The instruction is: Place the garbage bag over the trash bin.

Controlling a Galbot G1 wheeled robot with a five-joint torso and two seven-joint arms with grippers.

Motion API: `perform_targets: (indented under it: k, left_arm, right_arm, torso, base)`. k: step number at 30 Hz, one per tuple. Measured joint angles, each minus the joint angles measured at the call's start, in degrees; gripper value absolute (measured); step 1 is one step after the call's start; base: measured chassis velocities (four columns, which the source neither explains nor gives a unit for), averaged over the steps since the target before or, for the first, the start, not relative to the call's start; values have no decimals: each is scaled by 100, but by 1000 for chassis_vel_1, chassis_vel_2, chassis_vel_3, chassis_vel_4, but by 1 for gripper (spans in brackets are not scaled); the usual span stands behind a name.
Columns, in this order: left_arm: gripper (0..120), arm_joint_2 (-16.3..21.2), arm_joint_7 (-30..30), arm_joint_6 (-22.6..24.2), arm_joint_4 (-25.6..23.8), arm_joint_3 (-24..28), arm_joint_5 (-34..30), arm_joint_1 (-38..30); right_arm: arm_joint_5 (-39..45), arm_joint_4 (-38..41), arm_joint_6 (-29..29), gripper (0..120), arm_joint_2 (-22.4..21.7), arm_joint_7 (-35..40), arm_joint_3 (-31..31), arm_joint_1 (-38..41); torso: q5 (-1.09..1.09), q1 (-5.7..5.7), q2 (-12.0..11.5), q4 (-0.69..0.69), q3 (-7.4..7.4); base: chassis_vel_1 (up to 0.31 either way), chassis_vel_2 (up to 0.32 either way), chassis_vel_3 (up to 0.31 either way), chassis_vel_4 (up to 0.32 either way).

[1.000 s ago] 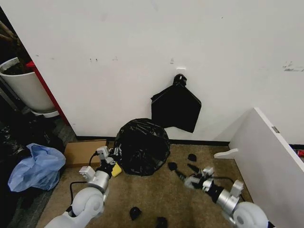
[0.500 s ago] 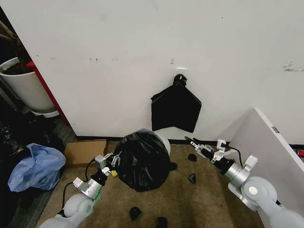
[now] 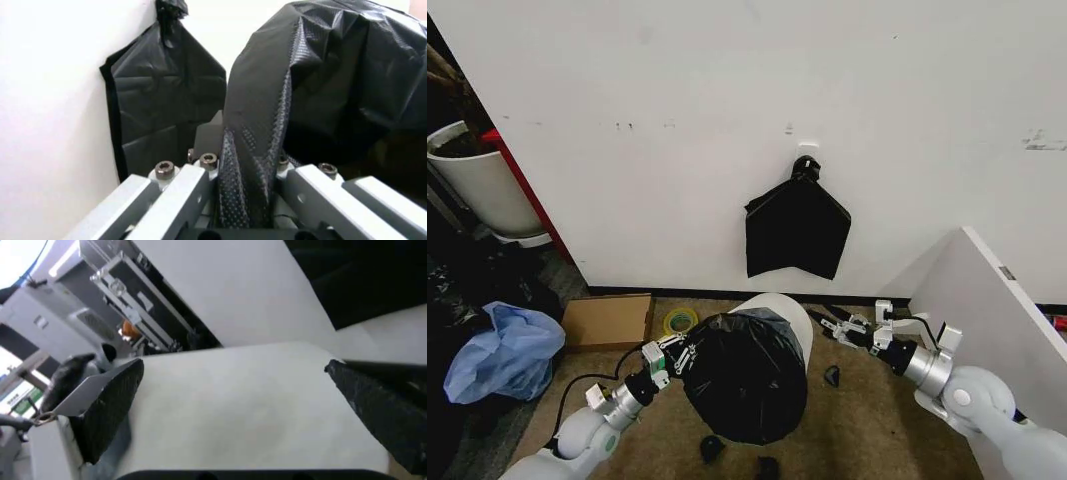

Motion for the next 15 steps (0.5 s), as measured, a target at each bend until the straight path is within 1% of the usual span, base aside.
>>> perform_targets:
  k: [4,6,7,10,11,12,14,15]
  left_arm:
    - [3,6,-15,-19,-12,-5,77,1]
    - [3,5,-15,-19,-12,-3,77,-1]
    - [3,5,-15,-19,-12,-3,77,-1]
    - [3,0,-12,-19,-13,11,88,1]
    - [3,0,-11,-19,-17,13,92,3]
    - [3,-1,-5,-19,-28,23,111,16]
    - [3,-5,2,-19,-29,31,153,23]
    - [3,-5,2,-19,-29,31,153,23]
  right_arm:
    - [-202,24,-8,99,-62,-200,-47,-119]
    - [-251,94,-2,94,-36,-239,-81,-142]
    - [-251,94,-2,94,-36,-239,-81,-142]
    - [-274,210,16,83,6,-312,-105,-155]
    - [-273,227,18,81,10,-312,-108,-157]
    - [-261,282,22,74,25,-311,-121,-158]
    - [-256,337,21,67,42,-304,-137,-155]
    - [-256,337,21,67,42,-304,-137,-155]
  torso:
    - [-1,0,0,-1,0]
    - [-1,0,0,-1,0]
    - [-1,0,0,-1,0]
    - [-1,0,0,-1,0]
    - [-1,0,0,-1,0]
    - [-1,0,0,-1,0]
    - [-1,0,0,-1,0]
    - [-1,0,0,-1,0]
  base:
    - [0,0,0,0]
    - [0,0,0,0]
    - [0,0,0,0]
    - [0,0,0,0]
    - [0,0,0,0]
    - [0,0,0,0]
    - [0,0,0,0]
    - [0,0,0,0]
